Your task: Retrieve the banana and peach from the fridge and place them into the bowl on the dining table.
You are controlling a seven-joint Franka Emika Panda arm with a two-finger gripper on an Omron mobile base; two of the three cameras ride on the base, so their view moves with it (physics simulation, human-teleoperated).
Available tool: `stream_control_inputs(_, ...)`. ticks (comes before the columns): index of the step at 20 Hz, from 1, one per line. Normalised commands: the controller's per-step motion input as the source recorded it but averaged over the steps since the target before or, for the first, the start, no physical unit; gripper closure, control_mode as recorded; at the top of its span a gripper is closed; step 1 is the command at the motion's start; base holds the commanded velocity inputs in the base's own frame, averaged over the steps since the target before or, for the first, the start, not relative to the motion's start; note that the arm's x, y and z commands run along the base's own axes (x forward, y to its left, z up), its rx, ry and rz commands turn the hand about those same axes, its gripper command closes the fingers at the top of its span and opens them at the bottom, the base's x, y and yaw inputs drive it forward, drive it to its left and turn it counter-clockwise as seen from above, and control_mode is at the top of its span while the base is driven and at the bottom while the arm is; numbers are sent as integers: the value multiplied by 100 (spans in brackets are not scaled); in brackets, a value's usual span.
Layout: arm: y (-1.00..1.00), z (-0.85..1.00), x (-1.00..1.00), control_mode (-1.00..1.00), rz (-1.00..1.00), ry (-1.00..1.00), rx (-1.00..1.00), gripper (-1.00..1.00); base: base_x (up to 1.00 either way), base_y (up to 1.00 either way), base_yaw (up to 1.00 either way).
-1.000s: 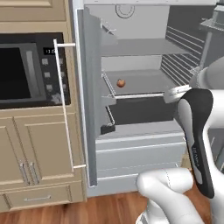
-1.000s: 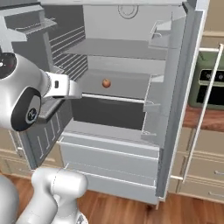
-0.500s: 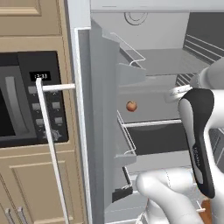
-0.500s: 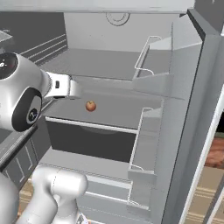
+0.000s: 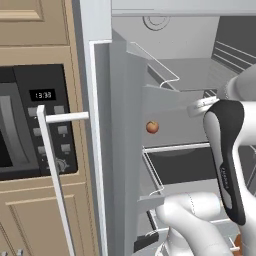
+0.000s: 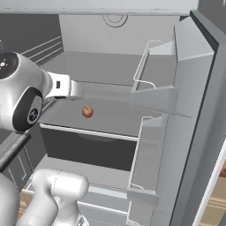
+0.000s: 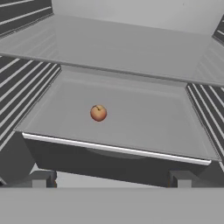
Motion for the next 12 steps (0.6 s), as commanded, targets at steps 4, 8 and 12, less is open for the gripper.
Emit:
stream_control_inputs(4,0,0,0,100,0,0,0,-100,0,0,0)
stream_control_inputs(8,0,0,0,100,0,0,0,-100,0,0,0)
stream_control_inputs(12,0,0,0,100,0,0,0,-100,0,0,0)
